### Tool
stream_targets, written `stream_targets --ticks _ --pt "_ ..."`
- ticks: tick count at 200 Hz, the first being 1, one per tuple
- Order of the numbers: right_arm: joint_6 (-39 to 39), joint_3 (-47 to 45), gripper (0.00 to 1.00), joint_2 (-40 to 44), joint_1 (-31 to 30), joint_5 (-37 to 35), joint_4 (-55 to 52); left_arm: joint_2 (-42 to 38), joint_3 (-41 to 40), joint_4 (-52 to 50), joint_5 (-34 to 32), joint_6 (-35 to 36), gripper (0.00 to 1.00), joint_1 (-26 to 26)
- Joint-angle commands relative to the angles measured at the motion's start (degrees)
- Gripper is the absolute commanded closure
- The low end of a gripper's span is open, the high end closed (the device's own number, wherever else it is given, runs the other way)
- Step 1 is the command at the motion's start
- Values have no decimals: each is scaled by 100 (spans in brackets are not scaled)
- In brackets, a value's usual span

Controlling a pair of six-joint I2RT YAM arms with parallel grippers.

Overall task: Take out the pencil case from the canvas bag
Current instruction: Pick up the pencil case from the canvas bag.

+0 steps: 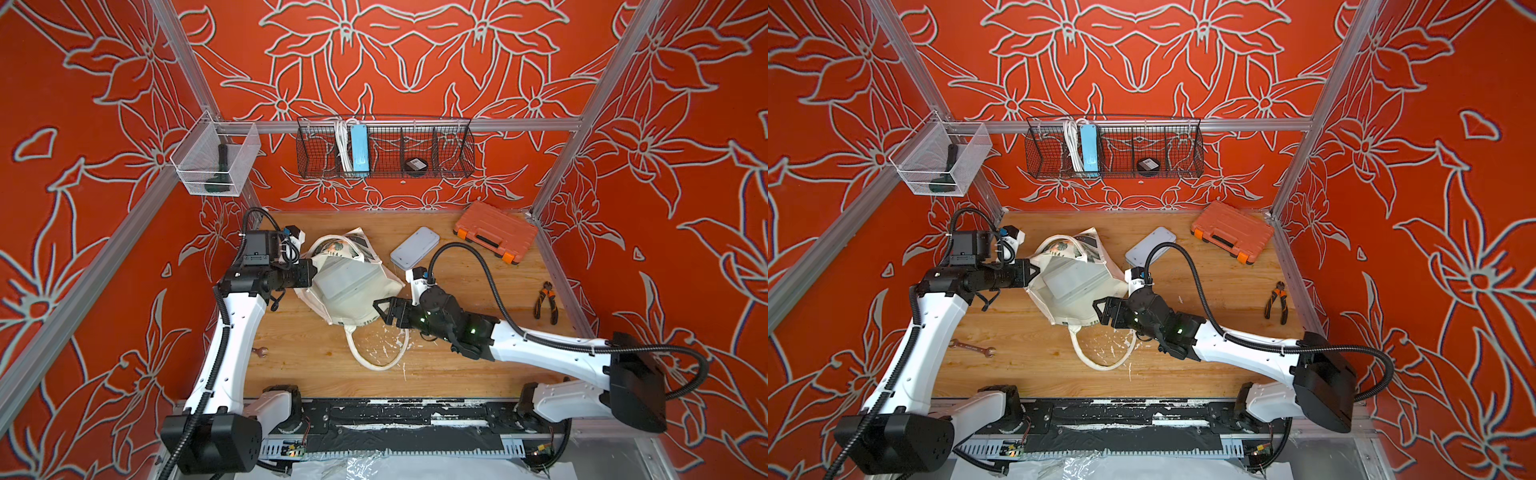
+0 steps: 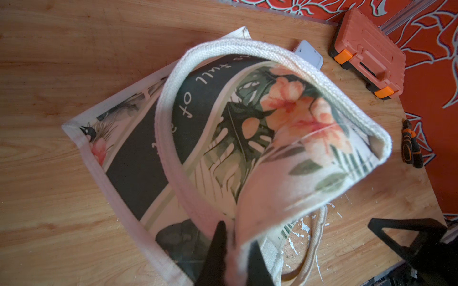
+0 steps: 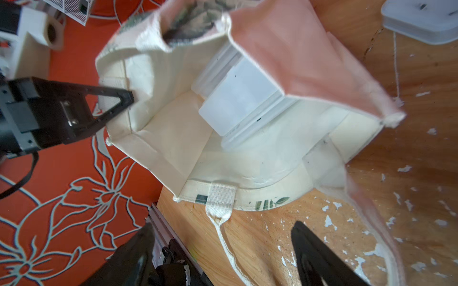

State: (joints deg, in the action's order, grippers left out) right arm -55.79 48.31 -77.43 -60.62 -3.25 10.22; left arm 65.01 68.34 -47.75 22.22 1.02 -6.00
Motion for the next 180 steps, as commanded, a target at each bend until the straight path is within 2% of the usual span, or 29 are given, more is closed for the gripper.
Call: stream_targets --ticks 1,63,137,180 --pt "40 346 16 -232 -169 -148 237 -41 241 40 327 -110 100 -28" --pt "-245 716 20 -1009 -443 -217 592 -56 242 -15 415 -119 100 -25" --pt "-968 1372 28 -1776 -506 -869 239 -136 146 39 601 -310 100 -31" --pt "-1389 1523 32 -2165 -513 -970 213 -180 119 65 608 -330 100 -29"
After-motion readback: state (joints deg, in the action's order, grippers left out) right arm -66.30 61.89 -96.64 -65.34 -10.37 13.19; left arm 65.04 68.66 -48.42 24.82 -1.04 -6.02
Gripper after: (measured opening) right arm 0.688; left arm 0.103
